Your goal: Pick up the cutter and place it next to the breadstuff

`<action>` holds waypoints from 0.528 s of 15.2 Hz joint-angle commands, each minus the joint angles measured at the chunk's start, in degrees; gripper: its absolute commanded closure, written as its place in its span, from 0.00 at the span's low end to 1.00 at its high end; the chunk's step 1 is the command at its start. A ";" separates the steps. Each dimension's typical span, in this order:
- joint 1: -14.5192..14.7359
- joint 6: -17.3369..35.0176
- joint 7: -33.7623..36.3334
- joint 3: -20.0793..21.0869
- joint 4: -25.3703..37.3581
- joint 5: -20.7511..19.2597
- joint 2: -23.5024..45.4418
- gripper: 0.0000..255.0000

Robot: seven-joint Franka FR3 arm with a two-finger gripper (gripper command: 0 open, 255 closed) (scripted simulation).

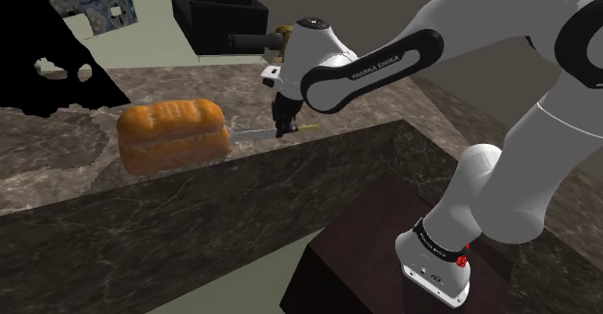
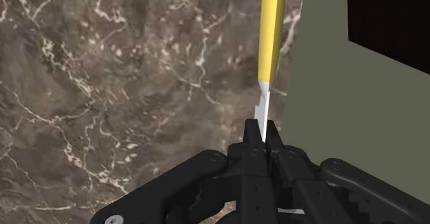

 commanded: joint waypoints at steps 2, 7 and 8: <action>-0.03 2.35 0.15 -0.03 -0.85 -0.01 1.47 1.00; -0.03 2.35 0.15 -0.03 -0.85 -0.01 1.47 1.00; -0.03 2.35 0.15 -0.03 -0.85 -0.01 1.47 1.00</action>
